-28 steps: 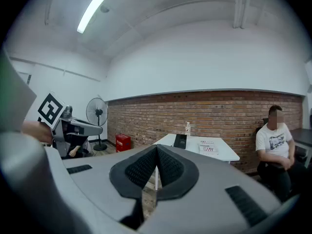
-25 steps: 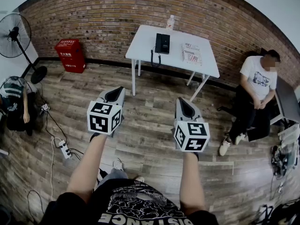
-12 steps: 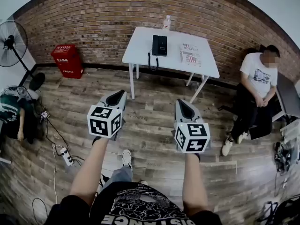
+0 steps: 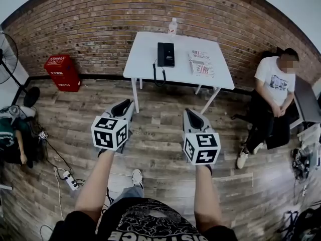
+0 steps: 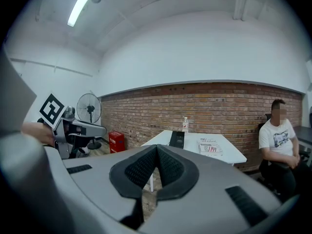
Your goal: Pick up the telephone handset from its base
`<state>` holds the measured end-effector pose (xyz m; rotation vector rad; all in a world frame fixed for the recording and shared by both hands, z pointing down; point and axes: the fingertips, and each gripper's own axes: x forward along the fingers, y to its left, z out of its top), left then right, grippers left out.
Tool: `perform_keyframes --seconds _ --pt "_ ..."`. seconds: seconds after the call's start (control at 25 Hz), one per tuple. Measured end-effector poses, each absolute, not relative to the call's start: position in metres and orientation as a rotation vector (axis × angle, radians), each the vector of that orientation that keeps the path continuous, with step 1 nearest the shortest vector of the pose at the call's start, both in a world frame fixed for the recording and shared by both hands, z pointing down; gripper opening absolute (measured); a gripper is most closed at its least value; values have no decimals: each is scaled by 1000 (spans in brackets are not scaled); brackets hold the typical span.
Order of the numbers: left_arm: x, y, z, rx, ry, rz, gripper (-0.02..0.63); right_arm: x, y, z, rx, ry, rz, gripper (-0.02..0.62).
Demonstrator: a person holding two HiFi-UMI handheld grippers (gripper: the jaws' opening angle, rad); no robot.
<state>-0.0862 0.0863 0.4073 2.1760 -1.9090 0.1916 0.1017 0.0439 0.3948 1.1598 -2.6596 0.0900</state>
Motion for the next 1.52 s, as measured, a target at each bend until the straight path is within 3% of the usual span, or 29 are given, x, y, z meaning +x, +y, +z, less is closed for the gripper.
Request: perform_keyframes --seconds 0.8,1.2,1.52 --pt "-191 -72 411 2265 -1751 190 124 -9 -90 387 1266 -2565 86 0" --pt "-202 -101 414 2298 -1678 165 190 -27 -115 382 1298 -2557 73 0" --pt "-202 -125 424 2295 -1675 191 196 -26 -139 388 1305 -2571 83 0"
